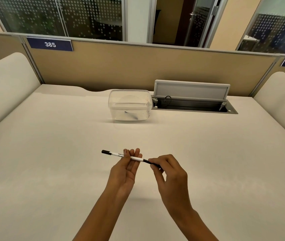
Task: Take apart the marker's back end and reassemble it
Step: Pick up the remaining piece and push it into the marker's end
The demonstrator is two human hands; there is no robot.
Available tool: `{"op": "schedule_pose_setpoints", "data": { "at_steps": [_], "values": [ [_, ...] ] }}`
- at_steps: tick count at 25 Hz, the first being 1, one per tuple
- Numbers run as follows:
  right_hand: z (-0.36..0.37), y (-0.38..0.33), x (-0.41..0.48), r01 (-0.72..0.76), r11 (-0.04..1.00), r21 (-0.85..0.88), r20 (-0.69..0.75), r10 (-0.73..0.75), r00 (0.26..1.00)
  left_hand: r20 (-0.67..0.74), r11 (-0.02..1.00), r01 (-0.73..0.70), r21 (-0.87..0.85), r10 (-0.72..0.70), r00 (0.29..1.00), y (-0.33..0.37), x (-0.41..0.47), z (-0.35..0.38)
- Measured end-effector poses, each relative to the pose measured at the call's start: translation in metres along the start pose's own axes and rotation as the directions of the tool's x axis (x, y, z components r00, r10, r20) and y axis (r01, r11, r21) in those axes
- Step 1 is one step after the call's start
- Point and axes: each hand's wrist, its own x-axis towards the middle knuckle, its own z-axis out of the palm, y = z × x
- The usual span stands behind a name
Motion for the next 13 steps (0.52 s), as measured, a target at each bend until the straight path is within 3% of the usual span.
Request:
{"op": "schedule_pose_setpoints", "data": {
  "at_steps": [6,10,13],
  "values": [
    [-0.0018,-0.0055,-0.0004,0.055,0.996,-0.065,0.045,-0.052,0.998,0.020,0.993,-0.041,0.115,0.039,0.999,-0.0036,0.0001,-0.0020],
    [-0.0054,-0.0076,0.0000,-0.080,0.992,0.101,0.086,0.071,0.994,0.025,0.990,-0.035,0.140,0.032,0.999,-0.0051,0.0007,-0.0039],
    [-0.0091,-0.0095,0.0009,-0.270,0.933,0.238,0.133,0.244,0.961,0.027,0.987,-0.028,0.159,0.024,0.999,-0.0057,-0.0013,-0.0032]
  ]
}}
